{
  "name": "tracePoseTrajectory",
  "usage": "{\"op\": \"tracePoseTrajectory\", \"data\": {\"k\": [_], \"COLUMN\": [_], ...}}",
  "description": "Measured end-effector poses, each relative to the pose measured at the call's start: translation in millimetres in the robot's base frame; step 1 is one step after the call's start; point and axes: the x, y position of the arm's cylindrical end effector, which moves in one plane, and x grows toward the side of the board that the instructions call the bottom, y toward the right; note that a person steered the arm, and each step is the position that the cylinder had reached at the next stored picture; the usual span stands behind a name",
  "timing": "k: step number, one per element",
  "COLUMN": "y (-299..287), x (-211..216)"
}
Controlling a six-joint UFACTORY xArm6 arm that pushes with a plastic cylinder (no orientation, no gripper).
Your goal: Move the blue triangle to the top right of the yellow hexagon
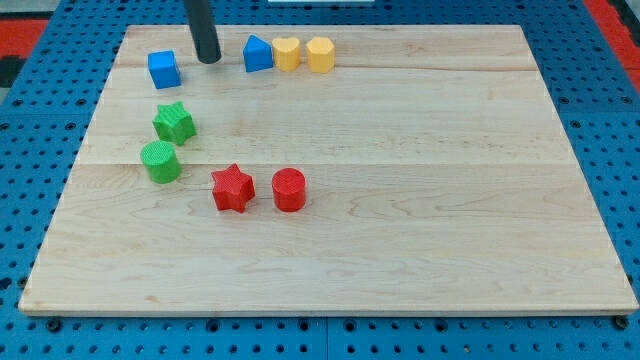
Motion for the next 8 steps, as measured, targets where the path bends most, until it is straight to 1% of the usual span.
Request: {"op": "tracePoseTrajectory", "data": {"k": [2, 4, 5, 6, 7, 8], "y": [78.5, 100.3, 127.8, 113.7, 120.2, 159.5], "x": [0.0, 0.0, 0.0, 0.0, -12.1, -13.3]}}
